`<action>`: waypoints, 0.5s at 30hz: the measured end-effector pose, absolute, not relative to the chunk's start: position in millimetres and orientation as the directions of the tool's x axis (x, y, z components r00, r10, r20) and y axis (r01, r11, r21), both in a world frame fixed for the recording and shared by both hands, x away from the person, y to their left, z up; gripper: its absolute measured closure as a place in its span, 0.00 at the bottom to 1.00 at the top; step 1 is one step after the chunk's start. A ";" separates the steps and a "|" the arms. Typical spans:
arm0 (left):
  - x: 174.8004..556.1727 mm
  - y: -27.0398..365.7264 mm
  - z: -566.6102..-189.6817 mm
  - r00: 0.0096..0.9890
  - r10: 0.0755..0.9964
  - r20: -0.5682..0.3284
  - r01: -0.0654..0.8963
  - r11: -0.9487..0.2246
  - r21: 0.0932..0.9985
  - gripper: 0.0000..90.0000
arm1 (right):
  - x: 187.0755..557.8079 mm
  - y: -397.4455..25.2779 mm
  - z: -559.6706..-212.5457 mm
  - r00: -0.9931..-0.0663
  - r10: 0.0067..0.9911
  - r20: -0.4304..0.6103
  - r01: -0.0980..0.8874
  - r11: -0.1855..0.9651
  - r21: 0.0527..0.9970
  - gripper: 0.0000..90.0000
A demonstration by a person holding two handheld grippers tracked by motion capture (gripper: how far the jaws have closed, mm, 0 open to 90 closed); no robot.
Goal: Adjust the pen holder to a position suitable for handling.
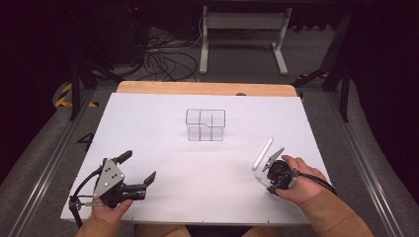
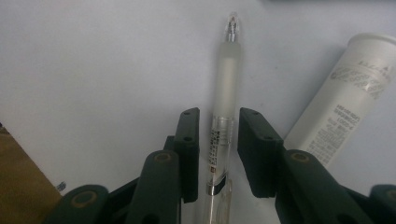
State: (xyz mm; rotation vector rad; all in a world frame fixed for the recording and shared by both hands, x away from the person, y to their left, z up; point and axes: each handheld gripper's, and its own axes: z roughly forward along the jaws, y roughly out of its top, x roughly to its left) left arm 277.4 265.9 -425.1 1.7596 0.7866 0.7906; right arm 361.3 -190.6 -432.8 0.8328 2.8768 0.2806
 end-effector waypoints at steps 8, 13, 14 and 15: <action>277.5 266.1 -425.3 0.572 0.807 0.147 0.146 -0.277 0.950 0.07 | 361.6 -189.5 -434.6 -0.829 0.553 -0.084 0.528 0.823 0.207 0.87; 277.4 265.8 -425.5 0.572 0.808 0.144 0.147 -0.274 0.951 0.07 | 361.8 -188.8 -436.8 -0.832 0.545 -0.102 0.520 0.831 0.200 0.87; 277.4 266.0 -425.4 0.572 0.807 0.148 0.146 -0.277 0.950 0.07 | 361.9 -188.5 -437.7 -0.832 0.545 -0.102 0.521 0.831 0.196 0.87; 277.3 266.0 -425.3 0.571 0.807 0.148 0.146 -0.277 0.950 0.07 | 361.5 -187.8 -438.2 -0.829 0.550 -0.101 0.526 0.828 0.193 0.87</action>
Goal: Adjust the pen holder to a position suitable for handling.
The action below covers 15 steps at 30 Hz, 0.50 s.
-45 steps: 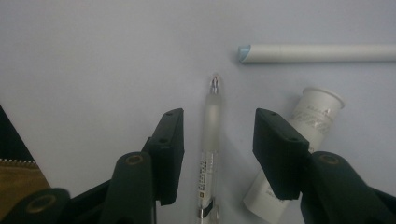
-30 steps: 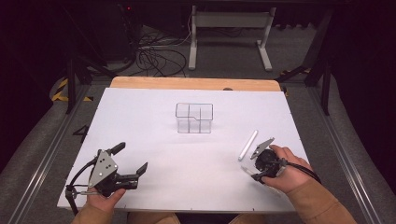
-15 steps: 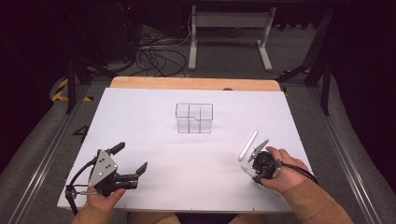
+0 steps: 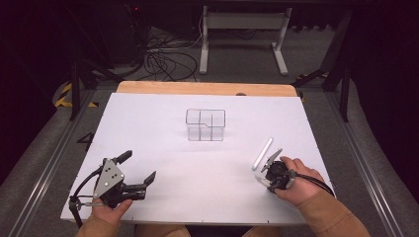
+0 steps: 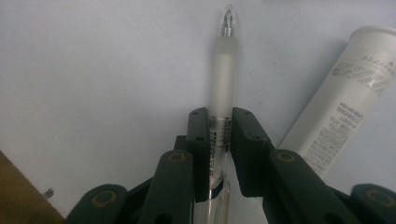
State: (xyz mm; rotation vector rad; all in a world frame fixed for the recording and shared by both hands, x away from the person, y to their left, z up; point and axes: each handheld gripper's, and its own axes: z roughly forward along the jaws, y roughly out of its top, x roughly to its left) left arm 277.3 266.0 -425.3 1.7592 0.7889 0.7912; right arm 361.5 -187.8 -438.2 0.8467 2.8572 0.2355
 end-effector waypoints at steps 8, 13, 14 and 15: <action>277.3 265.9 -425.3 0.572 0.807 0.148 0.145 -0.278 0.950 0.07 | 361.9 -186.8 -438.5 -0.834 0.541 -0.109 0.517 0.835 0.187 0.88; 277.4 265.9 -425.4 0.572 0.807 0.146 0.147 -0.276 0.950 0.07 | 361.8 -186.3 -438.5 -0.837 0.537 -0.107 0.514 0.837 0.186 0.89; 277.4 265.9 -425.4 0.572 0.807 0.146 0.147 -0.276 0.950 0.07 | 361.6 -186.1 -438.1 -0.838 0.535 -0.108 0.512 0.839 0.184 0.89; 277.4 265.6 -425.5 0.572 0.808 0.144 0.147 -0.274 0.950 0.07 | 361.6 -186.1 -438.0 -0.840 0.532 -0.109 0.509 0.841 0.183 0.89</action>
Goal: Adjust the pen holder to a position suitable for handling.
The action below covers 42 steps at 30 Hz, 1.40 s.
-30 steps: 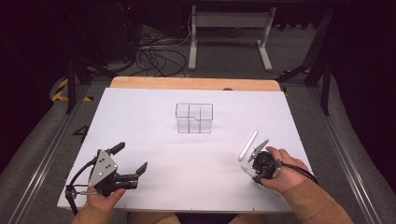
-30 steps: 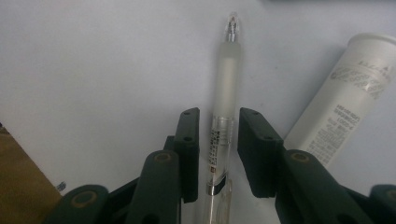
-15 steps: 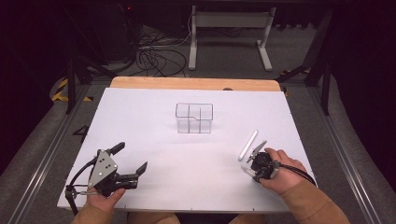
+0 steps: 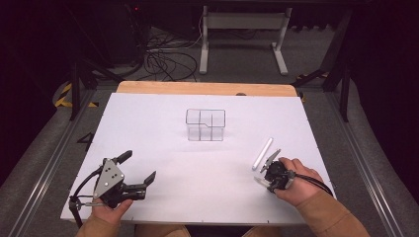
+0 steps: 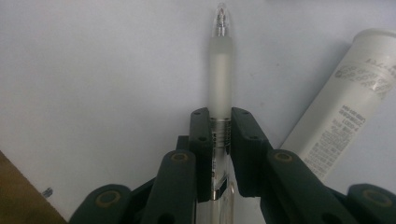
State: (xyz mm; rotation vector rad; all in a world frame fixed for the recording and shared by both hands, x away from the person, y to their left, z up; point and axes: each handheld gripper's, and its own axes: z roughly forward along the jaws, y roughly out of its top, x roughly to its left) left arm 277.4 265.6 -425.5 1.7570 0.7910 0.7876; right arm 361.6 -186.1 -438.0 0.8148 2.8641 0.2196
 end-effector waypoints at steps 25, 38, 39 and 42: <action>277.5 265.9 -425.2 0.569 0.809 0.147 0.146 -0.275 0.950 0.07 | 354.6 -189.5 -403.1 -0.822 0.559 -0.105 0.503 0.801 0.324 0.89; 277.4 266.2 -425.4 0.568 0.810 0.147 0.145 -0.274 0.951 0.07 | 356.5 -192.6 -383.2 -0.809 0.584 -0.071 0.463 0.706 0.536 0.89; 277.5 265.9 -425.6 0.568 0.810 0.145 0.145 -0.272 0.951 0.07 | 356.7 -193.0 -382.1 -0.808 0.585 -0.068 0.458 0.698 0.551 0.89; 277.5 265.9 -425.6 0.568 0.810 0.145 0.145 -0.272 0.951 0.07 | 357.6 -194.3 -378.4 -0.802 0.595 -0.054 0.446 0.656 0.609 0.89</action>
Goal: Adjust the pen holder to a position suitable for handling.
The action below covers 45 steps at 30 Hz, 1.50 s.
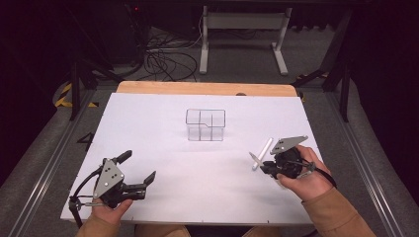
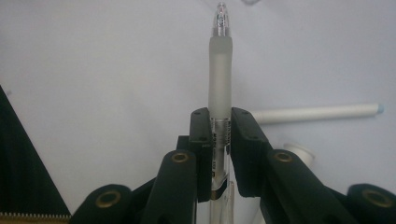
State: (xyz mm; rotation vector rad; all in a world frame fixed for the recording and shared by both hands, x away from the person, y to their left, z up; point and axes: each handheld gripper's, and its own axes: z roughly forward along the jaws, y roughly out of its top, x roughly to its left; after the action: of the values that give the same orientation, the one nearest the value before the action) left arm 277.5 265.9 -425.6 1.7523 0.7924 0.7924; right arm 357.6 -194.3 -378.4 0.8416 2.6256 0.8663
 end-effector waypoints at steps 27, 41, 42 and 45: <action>277.1 266.8 -425.3 0.566 0.811 0.148 0.143 -0.273 0.951 0.07 | 363.6 -196.3 -354.7 -0.794 0.606 0.042 0.310 0.345 0.886 0.89; 277.1 267.0 -425.2 0.565 0.812 0.144 0.142 -0.268 0.953 0.07 | 366.2 -193.2 -351.5 -0.808 0.588 0.039 0.255 0.290 0.922 0.89; 277.1 267.0 -425.2 0.565 0.813 0.144 0.142 -0.267 0.953 0.07 | 366.5 -192.9 -351.5 -0.809 0.587 0.038 0.252 0.287 0.924 0.89; 277.2 267.1 -425.2 0.565 0.813 0.144 0.142 -0.267 0.953 0.07 | 367.1 -192.1 -350.8 -0.810 0.585 0.035 0.241 0.277 0.930 0.89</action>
State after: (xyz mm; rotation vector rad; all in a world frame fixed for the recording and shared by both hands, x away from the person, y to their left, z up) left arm 277.2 267.1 -425.2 1.7457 0.7945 0.7958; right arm 367.1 -192.1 -350.8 0.7537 2.2384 1.5439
